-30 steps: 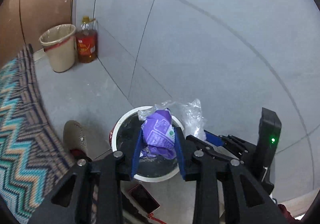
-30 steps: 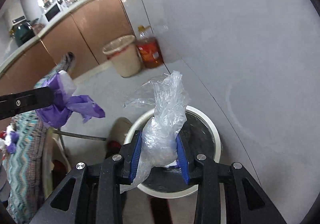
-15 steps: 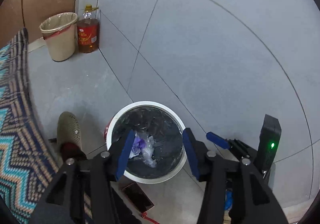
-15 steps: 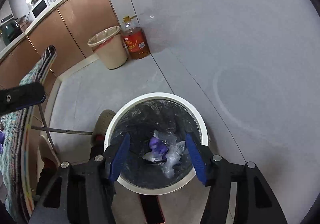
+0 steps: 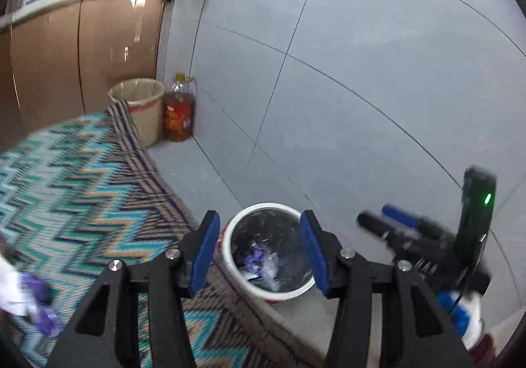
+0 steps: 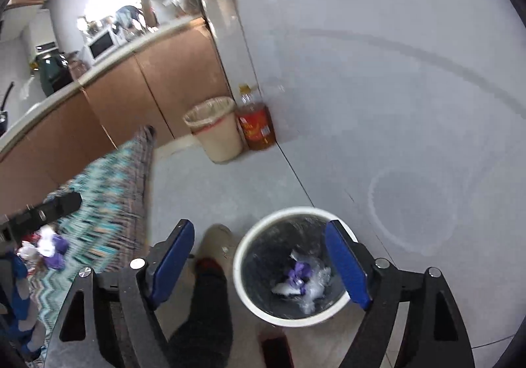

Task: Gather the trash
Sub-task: 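Move both tools back to the remaining trash on the cloth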

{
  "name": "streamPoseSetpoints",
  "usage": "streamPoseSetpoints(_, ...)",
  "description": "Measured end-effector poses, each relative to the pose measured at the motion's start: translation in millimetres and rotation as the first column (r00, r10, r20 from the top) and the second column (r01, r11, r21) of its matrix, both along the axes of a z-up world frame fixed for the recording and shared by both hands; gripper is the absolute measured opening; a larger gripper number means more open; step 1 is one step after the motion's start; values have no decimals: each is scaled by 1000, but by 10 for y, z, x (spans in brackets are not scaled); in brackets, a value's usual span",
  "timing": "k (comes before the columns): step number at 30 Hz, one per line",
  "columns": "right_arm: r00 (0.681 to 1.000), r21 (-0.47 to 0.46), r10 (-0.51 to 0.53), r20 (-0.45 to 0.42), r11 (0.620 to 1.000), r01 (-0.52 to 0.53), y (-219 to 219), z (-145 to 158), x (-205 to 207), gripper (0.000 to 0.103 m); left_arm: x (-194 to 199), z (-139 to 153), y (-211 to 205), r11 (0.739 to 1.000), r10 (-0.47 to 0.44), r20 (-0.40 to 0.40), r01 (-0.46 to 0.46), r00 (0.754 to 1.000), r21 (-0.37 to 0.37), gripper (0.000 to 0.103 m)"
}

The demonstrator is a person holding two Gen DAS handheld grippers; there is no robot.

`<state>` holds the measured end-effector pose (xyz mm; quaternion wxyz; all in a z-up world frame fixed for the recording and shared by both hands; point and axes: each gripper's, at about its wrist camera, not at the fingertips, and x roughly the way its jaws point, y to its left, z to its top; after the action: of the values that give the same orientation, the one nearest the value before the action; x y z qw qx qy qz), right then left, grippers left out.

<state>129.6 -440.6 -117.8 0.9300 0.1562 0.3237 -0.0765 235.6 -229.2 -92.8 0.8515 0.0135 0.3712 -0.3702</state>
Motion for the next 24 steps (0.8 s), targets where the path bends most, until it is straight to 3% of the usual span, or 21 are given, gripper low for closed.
streamPoseSetpoints(4,996,-36,43,73,999,-40,289,333,-67,93,-191,208,405,1000,24,67,-24,997,-10,50)
streamPoseSetpoints(6,991,-49,66,113,997,-61,429,474,-116,103,-278,315,618,999,46,103,-43,994,-30,52)
streamPoseSetpoints(14,954,-106,182,237,981,-160,963,962,-281,103,-522,628,1420,983,177,191,-164,966,-79,64)
streamPoseSetpoints(18,931,-150,241,274,967,-206,1254,1098,-397,103,-701,728,1778,965,259,230,-241,938,-103,71)
streamPoseSetpoints(24,891,-187,321,322,944,-272,1635,1215,-526,103,-984,849,2313,906,423,285,-398,860,-144,72)
